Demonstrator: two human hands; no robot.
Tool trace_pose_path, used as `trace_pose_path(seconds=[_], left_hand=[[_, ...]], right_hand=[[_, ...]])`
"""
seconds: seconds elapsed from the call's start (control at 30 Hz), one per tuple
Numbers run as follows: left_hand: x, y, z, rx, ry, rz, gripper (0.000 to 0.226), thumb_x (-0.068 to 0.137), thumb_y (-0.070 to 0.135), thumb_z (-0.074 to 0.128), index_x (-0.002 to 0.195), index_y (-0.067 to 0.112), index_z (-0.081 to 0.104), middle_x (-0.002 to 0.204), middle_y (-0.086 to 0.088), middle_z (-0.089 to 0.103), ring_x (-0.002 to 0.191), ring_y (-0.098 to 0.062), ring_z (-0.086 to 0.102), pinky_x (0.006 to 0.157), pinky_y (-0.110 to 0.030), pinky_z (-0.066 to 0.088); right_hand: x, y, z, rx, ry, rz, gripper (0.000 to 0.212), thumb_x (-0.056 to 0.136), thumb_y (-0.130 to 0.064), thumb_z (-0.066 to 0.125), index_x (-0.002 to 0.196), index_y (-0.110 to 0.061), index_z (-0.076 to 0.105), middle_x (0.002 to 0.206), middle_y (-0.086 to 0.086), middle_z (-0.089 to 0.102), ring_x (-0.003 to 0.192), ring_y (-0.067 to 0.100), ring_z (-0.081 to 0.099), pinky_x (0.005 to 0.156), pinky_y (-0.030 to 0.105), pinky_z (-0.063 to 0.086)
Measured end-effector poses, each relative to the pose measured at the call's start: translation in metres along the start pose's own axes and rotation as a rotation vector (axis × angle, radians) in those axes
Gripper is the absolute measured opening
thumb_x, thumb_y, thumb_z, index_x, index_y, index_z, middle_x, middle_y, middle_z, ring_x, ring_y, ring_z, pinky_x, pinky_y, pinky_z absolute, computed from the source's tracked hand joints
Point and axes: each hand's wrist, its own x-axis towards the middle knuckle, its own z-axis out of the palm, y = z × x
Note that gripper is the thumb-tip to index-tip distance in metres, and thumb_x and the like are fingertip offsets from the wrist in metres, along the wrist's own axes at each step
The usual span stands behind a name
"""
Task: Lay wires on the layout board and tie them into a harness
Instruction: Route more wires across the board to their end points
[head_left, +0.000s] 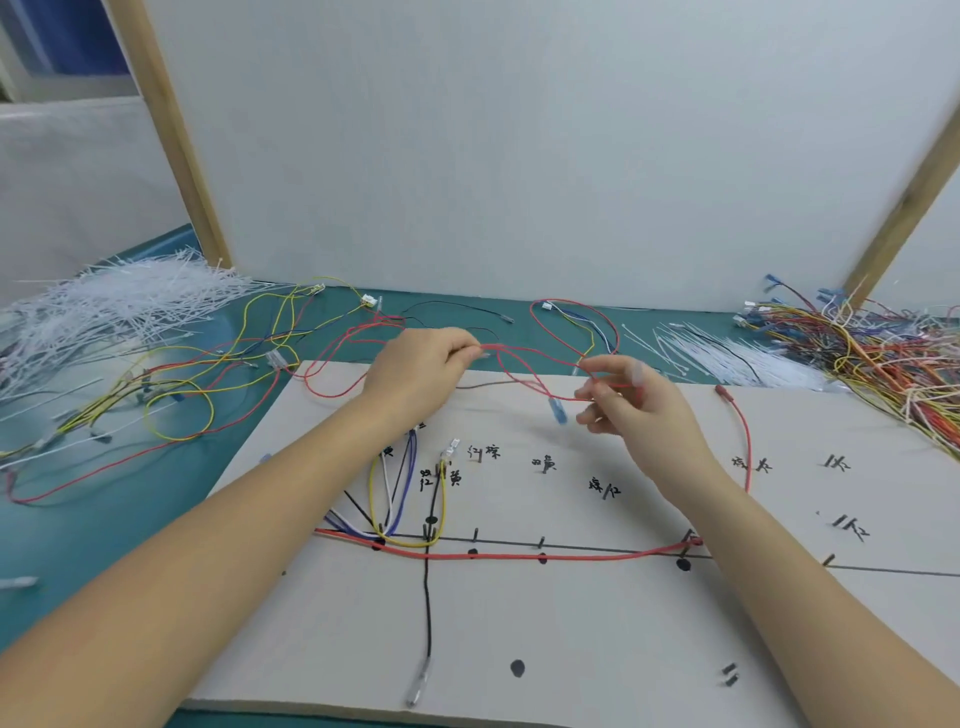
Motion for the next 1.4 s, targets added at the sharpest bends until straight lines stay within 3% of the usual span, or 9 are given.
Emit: trace_pose_path(seconds=[0.23,0.37,0.43,0.57,0.7,0.87,1.03,1.23,1.4], left_hand=[[0.006,-0.003,-0.002,-0.363,0.132,-0.118,0.020,0.094,0.022,0.047,0.081,0.025,0.061,0.074,0.005,0.066,0.035,-0.003,0.049,0.048,-0.019,0.044],[0.002,-0.001,0.000,-0.491,0.077,-0.011,0.020,0.096,0.017,0.047,0.086,0.021,0.063,0.070,0.006,0.061,0.035,-0.003,0.048,0.050,-0.019,0.042],[-0.002,0.000,0.002,-0.482,0.027,0.044,0.022,0.096,0.018,0.047,0.083,0.029,0.062,0.069,0.009,0.061,0.036,-0.004,0.048,0.053,-0.022,0.042],[-0.007,0.003,0.006,-0.465,-0.009,0.083,0.021,0.095,0.021,0.049,0.082,0.032,0.062,0.068,0.013,0.063,0.037,-0.006,0.049,0.050,-0.017,0.042],[-0.006,0.011,0.015,-0.452,-0.075,0.115,0.013,0.092,0.024,0.054,0.087,0.031,0.063,0.074,0.010,0.064,0.040,-0.007,0.051,0.052,-0.021,0.046],[0.001,0.012,0.034,-0.217,-0.347,0.123,0.057,0.080,0.036,0.066,0.129,0.049,0.041,0.081,0.014,0.061,0.068,0.004,0.056,0.062,-0.011,0.039],[0.023,0.020,0.043,0.003,-0.273,0.135,0.008,0.080,0.024,0.061,0.087,0.028,0.063,0.069,0.011,0.053,0.077,-0.017,0.057,0.064,-0.026,0.041],[0.047,0.008,0.036,-0.300,-0.142,0.018,0.017,0.085,0.014,0.057,0.090,0.029,0.062,0.075,0.009,0.058,0.034,-0.008,0.054,0.046,-0.017,0.045],[0.043,-0.058,0.024,-0.119,-0.002,-0.200,0.007,0.087,0.011,0.055,0.087,0.012,0.062,0.068,-0.003,0.057,0.054,-0.022,0.055,0.057,-0.024,0.042]], right_hand=[[0.000,0.008,-0.003,-0.438,-0.050,-0.117,0.037,0.088,0.000,0.052,0.089,-0.036,0.059,0.080,-0.006,0.060,0.055,0.007,0.059,0.058,0.014,0.045],[0.013,0.012,-0.005,-0.470,-0.040,0.052,0.025,0.084,-0.012,0.062,0.101,-0.030,0.059,0.093,-0.002,0.062,0.068,0.019,0.060,0.061,0.020,0.042],[0.016,0.008,-0.006,-0.339,-0.008,0.144,0.047,0.079,-0.022,0.072,0.121,-0.031,0.051,0.111,-0.002,0.055,0.079,0.017,0.059,0.071,0.025,0.046],[0.010,-0.006,-0.016,-0.460,-0.146,-0.209,0.097,0.069,-0.027,0.081,0.132,-0.062,0.017,0.126,-0.024,0.038,0.111,0.002,0.044,0.090,0.019,0.037],[0.002,-0.006,-0.006,-0.450,-0.308,-0.266,0.065,0.082,-0.025,0.069,0.124,-0.062,0.034,0.105,-0.016,0.058,0.081,0.002,0.058,0.075,0.021,0.046],[-0.001,-0.020,0.001,-0.058,-0.067,-0.270,0.030,0.097,-0.004,0.044,0.099,-0.028,0.062,0.074,-0.008,0.066,0.071,0.007,0.060,0.063,0.020,0.049],[-0.003,-0.032,-0.003,0.021,0.014,-0.339,0.022,0.091,-0.020,0.045,0.093,-0.027,0.065,0.073,-0.010,0.070,0.077,0.005,0.062,0.070,0.019,0.050],[0.005,-0.037,-0.019,0.274,0.339,-0.293,0.027,0.098,-0.005,0.040,0.087,-0.017,0.062,0.064,-0.008,0.067,0.083,0.015,0.061,0.089,0.030,0.045],[0.017,-0.054,-0.073,1.019,0.508,-0.239,0.017,0.099,-0.009,0.038,0.091,-0.009,0.053,0.054,-0.001,0.058,0.094,0.024,0.069,0.081,0.031,0.053]])
